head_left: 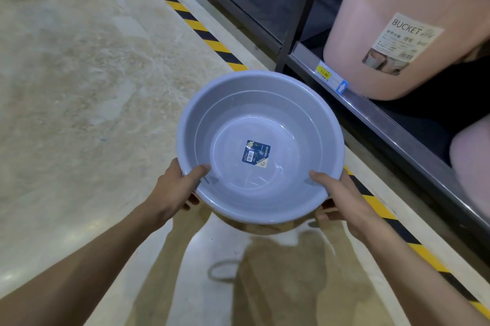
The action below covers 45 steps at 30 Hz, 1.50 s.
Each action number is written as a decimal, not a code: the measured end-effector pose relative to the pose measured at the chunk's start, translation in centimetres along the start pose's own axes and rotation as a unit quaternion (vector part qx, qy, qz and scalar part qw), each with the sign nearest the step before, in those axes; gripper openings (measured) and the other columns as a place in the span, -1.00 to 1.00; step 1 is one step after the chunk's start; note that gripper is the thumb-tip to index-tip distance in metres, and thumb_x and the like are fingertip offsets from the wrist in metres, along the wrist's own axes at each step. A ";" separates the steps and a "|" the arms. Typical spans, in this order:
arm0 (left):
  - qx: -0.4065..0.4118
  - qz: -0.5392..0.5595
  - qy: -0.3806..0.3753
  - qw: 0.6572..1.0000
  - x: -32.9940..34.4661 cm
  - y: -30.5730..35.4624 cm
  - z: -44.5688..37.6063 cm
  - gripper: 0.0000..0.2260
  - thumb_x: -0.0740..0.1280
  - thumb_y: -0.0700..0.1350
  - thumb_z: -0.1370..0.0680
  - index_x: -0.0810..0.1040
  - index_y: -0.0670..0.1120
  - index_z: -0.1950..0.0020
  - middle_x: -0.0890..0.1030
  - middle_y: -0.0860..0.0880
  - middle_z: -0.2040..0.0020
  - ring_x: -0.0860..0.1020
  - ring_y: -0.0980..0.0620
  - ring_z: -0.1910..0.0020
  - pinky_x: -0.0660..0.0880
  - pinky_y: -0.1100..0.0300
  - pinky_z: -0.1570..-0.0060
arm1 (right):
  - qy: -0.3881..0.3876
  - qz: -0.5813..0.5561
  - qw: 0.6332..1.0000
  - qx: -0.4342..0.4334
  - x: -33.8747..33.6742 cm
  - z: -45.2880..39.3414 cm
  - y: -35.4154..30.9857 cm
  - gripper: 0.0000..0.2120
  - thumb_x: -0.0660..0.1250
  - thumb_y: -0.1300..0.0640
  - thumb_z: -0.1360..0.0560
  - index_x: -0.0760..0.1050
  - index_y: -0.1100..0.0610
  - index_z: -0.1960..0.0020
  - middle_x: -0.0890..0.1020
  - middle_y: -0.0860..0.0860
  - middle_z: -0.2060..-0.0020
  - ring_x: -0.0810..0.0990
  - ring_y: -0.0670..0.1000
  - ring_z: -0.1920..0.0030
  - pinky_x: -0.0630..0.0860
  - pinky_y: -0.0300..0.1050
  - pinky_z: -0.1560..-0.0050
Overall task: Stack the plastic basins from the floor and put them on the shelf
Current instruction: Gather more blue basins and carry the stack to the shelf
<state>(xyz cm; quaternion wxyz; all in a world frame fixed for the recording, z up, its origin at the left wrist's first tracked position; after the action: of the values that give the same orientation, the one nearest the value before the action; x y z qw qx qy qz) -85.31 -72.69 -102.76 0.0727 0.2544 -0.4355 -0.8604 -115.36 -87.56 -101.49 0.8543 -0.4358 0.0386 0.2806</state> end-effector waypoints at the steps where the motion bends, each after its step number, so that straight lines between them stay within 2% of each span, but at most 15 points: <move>1: 0.000 0.008 -0.003 1.000 0.1 0.0 -0.1 -0.62 0.30 0.22 -0.42 0.47 0.03 -0.12 0.68 -0.10 0.16 0.63 -0.03 0.41 0.52 0.13 0.42 | 0.001 -0.011 1.000 -0.003 0.2 -0.2 0.3 -0.53 0.42 -0.11 -0.49 0.39 -0.08 -0.34 0.65 0.06 -0.12 0.69 0.10 0.18 0.64 -0.04 0.34; 3: 0.008 0.020 0.003 1.000 0.2 -0.1 -0.3 -0.66 0.29 0.15 -0.41 0.47 -0.03 -0.07 0.64 -0.11 0.25 0.55 0.01 0.50 0.48 0.15 0.47 | 0.012 -0.031 0.999 -0.018 0.4 -0.4 0.6 -0.55 0.40 -0.03 -0.46 0.41 -0.09 -0.32 0.65 0.09 -0.11 0.69 0.12 0.15 0.64 -0.03 0.33; 7: 0.044 0.042 0.031 0.998 0.4 -0.3 -0.4 -0.83 0.28 0.05 -0.41 0.48 -0.03 0.13 0.54 0.15 0.50 0.45 0.15 0.59 0.38 0.26 0.54 | 0.037 -0.059 0.997 -0.039 0.6 -0.4 0.7 -0.59 0.37 0.02 -0.34 0.51 -0.04 -0.19 0.66 0.17 -0.04 0.63 0.11 0.25 0.59 -0.04 0.37; 10: 0.045 0.045 0.043 0.997 0.3 -0.2 -0.5 -0.88 0.28 0.04 -0.40 0.48 0.01 0.18 0.54 0.16 0.52 0.46 0.17 0.59 0.36 0.29 0.53 | 0.055 -0.067 0.995 -0.044 0.6 -0.7 0.5 -0.59 0.37 0.02 -0.29 0.54 -0.01 -0.14 0.66 0.14 0.00 0.63 0.12 0.20 0.56 -0.07 0.41; 13: 0.038 0.059 0.061 0.996 0.0 0.3 -1.0 -0.88 0.28 0.04 -0.40 0.50 0.02 0.16 0.53 0.08 0.41 0.46 0.14 0.55 0.36 0.29 0.53 | 0.056 -0.087 0.993 -0.058 0.6 -1.1 -0.2 -0.63 0.38 0.05 -0.29 0.57 0.06 -0.09 0.64 0.13 0.06 0.57 0.07 0.30 0.50 -0.08 0.44; 16: 0.048 0.063 0.068 0.995 -0.5 1.2 -1.4 -0.86 0.28 0.05 -0.39 0.51 0.01 0.14 0.54 0.04 0.37 0.45 0.11 0.50 0.36 0.22 0.50 | 0.066 -0.090 0.991 -0.075 0.4 -1.3 -1.1 -0.67 0.39 0.07 -0.28 0.59 0.04 -0.05 0.68 0.04 0.17 0.58 0.02 0.32 0.51 -0.11 0.44; 20: 0.061 0.064 0.075 0.993 -2.1 3.8 -1.2 -0.88 0.28 0.05 -0.40 0.49 0.02 0.17 0.53 0.15 0.52 0.45 0.16 0.60 0.34 0.32 0.59 | 0.069 -0.101 0.988 -0.091 0.0 -0.9 -4.2 -0.70 0.39 0.10 -0.26 0.58 0.10 0.01 0.64 -0.01 0.35 0.53 0.00 0.43 0.47 -0.11 0.47; 23: 0.061 0.070 0.075 0.993 -4.6 7.4 0.8 -0.88 0.27 0.02 -0.43 0.46 -0.01 0.21 0.51 0.17 0.58 0.43 0.17 0.64 0.32 0.34 0.62 | 0.067 -0.106 0.987 -0.096 -0.9 1.4 -8.2 -0.74 0.39 0.13 -0.26 0.59 0.11 0.05 0.62 -0.02 0.40 0.49 -0.01 0.46 0.44 -0.12 0.49; 28: 0.060 0.078 0.078 0.992 -11.1 17.2 8.4 -0.86 0.26 0.03 -0.41 0.46 -0.03 0.21 0.51 0.16 0.58 0.44 0.17 0.63 0.31 0.39 0.64 | 0.051 -0.101 0.990 -0.086 -3.4 10.0 -17.6 -0.72 0.42 0.08 -0.23 0.60 0.10 0.06 0.64 0.04 0.37 0.53 0.03 0.47 0.44 -0.11 0.48; 33: 0.057 0.093 0.085 0.990 -19.8 31.3 18.7 -0.82 0.28 0.05 -0.43 0.47 -0.05 0.18 0.51 0.15 0.57 0.43 0.17 0.63 0.34 0.34 0.59 | 0.052 -0.111 0.987 -0.099 -8.1 23.0 -32.1 -0.63 0.41 0.09 -0.22 0.63 0.15 -0.02 0.67 0.08 0.32 0.56 0.06 0.40 0.45 -0.12 0.49; 35: 0.058 0.099 0.096 0.989 -23.5 36.9 22.7 -0.82 0.30 0.04 -0.45 0.48 -0.06 0.18 0.51 0.13 0.56 0.42 0.17 0.63 0.34 0.32 0.58 | 0.048 -0.117 0.986 -0.106 -10.0 28.6 -37.9 -0.63 0.42 0.10 -0.26 0.63 0.13 -0.05 0.71 0.14 0.22 0.58 0.11 0.35 0.45 -0.07 0.45; 37: 0.065 0.114 0.098 0.986 -26.8 42.8 26.4 -0.81 0.32 0.04 -0.46 0.48 -0.08 0.18 0.51 0.12 0.55 0.42 0.16 0.63 0.33 0.31 0.59 | 0.053 -0.126 0.983 -0.124 -12.2 33.9 -43.9 -0.67 0.42 0.11 -0.26 0.66 0.11 -0.03 0.76 0.09 0.18 0.62 0.10 0.29 0.48 -0.06 0.35; 40: 0.069 0.126 0.104 0.984 -31.1 52.0 31.2 -0.73 0.33 0.09 -0.43 0.51 -0.13 0.17 0.54 0.04 0.53 0.39 0.12 0.63 0.31 0.20 0.57 | 0.066 -0.124 0.977 -0.158 -15.6 40.4 -52.9 -0.68 0.41 0.12 -0.24 0.69 0.16 0.03 0.76 0.02 0.24 0.60 0.05 0.28 0.47 -0.10 0.34; 43: 0.086 0.130 0.116 0.981 -35.0 60.0 35.4 -0.65 0.31 0.16 -0.37 0.49 -0.14 0.19 0.54 -0.02 0.47 0.38 0.08 0.63 0.30 0.20 0.56 | 0.065 -0.128 0.978 -0.153 -18.2 45.9 -60.1 -0.64 0.41 0.05 -0.19 0.65 0.16 0.05 0.67 0.05 0.35 0.50 0.07 0.37 0.39 -0.15 0.45; 45: 0.103 0.115 0.113 0.982 -37.1 64.4 37.9 -0.67 0.28 0.17 -0.37 0.46 -0.12 0.23 0.51 0.01 0.48 0.36 0.08 0.63 0.29 0.20 0.55 | 0.066 -0.124 0.976 -0.165 -19.6 48.9 -64.2 -0.63 0.41 0.03 -0.16 0.64 0.17 0.08 0.68 0.01 0.34 0.53 0.06 0.35 0.41 -0.13 0.40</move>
<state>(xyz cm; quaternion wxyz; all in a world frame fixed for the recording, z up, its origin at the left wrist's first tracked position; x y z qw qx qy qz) -78.62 -72.10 -19.57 0.1930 0.3048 -0.5374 -0.7623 -107.64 -88.51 -18.82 0.7942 -0.5899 -0.0064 0.1457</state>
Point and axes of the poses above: each hand's wrist, its own z-axis away from the middle knuckle, its own x-axis out of the palm, y = z × x, the point moved 4 cm from there along -z, towards the middle knuckle
